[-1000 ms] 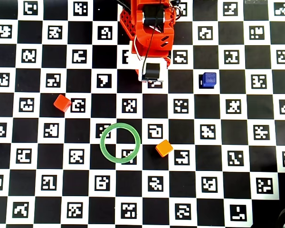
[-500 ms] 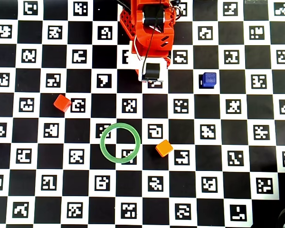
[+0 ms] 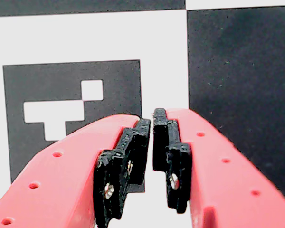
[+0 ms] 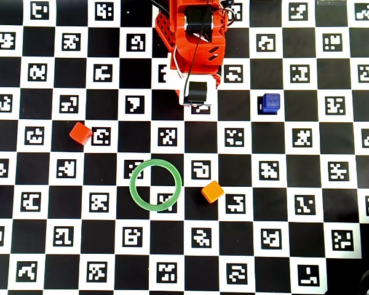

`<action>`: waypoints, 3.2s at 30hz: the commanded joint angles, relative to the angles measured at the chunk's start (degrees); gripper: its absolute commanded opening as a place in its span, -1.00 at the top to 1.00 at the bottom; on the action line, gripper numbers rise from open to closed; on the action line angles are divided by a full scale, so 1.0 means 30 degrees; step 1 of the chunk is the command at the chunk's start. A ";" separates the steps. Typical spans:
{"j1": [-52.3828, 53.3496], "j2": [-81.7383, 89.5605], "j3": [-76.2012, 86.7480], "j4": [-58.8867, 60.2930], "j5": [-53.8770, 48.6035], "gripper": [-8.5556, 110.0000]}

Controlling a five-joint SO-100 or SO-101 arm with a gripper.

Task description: Grab the red cube then put it in the green circle then put the blue cube on top and finally the orange cube on top

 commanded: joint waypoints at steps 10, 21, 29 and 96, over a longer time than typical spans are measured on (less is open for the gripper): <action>-0.0117 0.0967 0.0820 0.1318 -0.0088 0.94; -0.0498 0.0967 0.0820 0.1348 -0.0381 0.94; -0.0498 0.0967 0.0820 0.0908 0.1084 0.94; 1.6699 -3.6738 -3.3486 0.3955 1.1631 0.11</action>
